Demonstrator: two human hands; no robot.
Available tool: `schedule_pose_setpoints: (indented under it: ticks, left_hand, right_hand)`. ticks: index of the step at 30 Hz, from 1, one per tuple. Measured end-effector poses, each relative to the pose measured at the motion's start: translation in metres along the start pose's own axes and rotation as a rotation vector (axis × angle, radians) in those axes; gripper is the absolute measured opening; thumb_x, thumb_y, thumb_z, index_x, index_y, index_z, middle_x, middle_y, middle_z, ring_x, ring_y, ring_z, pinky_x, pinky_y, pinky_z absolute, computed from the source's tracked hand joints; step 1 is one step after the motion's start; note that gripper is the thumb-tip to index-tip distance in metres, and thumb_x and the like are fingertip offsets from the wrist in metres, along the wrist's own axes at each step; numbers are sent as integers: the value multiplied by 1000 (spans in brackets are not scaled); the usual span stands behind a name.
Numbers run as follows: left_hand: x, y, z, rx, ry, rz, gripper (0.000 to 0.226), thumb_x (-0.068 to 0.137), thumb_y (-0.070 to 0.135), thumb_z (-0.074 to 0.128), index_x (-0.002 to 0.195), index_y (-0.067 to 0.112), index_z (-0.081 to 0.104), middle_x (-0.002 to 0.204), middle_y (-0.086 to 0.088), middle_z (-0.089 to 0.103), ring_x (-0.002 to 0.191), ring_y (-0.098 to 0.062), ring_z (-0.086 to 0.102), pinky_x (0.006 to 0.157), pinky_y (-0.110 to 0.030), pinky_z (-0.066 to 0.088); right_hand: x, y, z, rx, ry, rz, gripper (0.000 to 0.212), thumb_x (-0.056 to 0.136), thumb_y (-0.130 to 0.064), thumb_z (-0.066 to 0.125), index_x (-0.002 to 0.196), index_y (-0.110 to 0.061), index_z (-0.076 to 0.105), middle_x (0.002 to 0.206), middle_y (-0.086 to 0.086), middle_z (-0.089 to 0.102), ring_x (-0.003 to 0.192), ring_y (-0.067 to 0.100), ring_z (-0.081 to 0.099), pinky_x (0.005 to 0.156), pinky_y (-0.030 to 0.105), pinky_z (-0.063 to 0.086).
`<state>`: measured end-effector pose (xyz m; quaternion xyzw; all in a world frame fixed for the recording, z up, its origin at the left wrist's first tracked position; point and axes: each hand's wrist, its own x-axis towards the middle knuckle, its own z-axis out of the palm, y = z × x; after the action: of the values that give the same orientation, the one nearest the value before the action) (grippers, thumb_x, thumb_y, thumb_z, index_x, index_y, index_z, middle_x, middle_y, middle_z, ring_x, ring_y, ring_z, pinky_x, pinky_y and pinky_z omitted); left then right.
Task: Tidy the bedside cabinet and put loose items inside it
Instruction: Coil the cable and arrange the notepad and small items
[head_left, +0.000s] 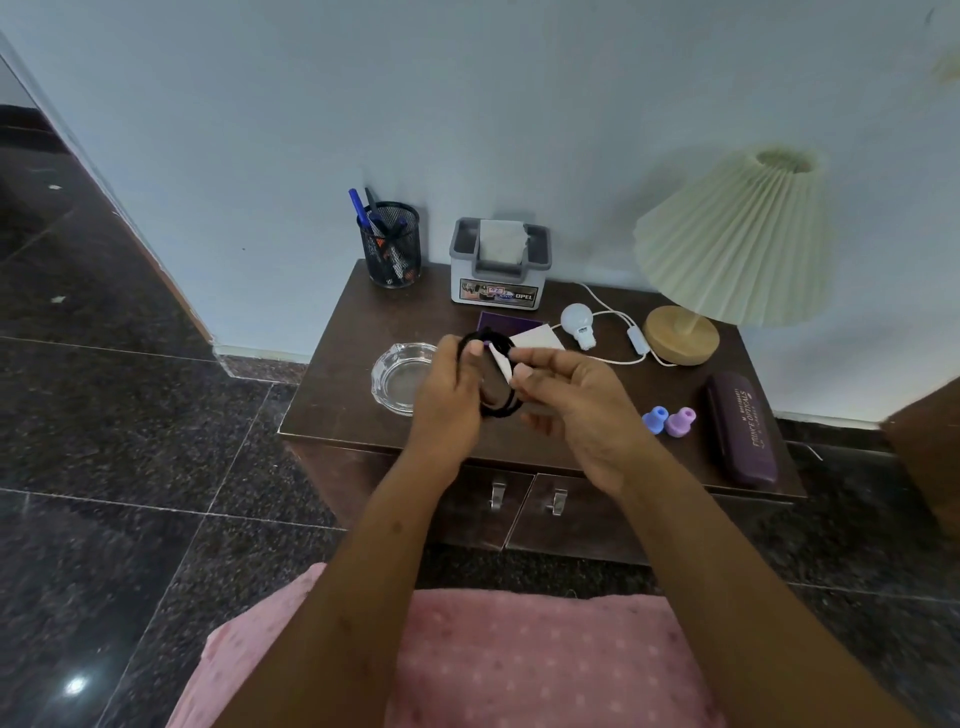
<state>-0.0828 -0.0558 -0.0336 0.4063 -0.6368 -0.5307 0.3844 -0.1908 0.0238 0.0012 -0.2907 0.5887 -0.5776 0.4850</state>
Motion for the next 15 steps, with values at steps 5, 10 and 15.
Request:
schedule_pose_setpoints:
  ticks: [5,10,15]
  left_hand:
    - [0,6,2,-74,43,-46,24,101,31,35,81,21,46,67,4,46,67,-15,46,68,-44,48]
    - [-6,13,4,-268,-106,-113,23,101,30,34,87,17,47,55,11,41,62,-13,48,74,-48,53]
    - [-6,12,5,-350,-238,-163,29,100,36,35,78,24,50,51,10,42,56,-7,50,67,-31,53]
  right_hand:
    - [9,12,0,-272,226,-191,25,89,-14,61,110,-28,63,77,-7,60,73,5,56,64,22,51]
    - [14,21,-6,-674,361,-283,28,88,-26,62,116,-24,64,78,-15,61,76,2,58,77,23,49]
    - [18,24,-12,-746,357,-243,18,90,-29,58,105,-28,67,93,-10,66,89,6,61,76,25,45]
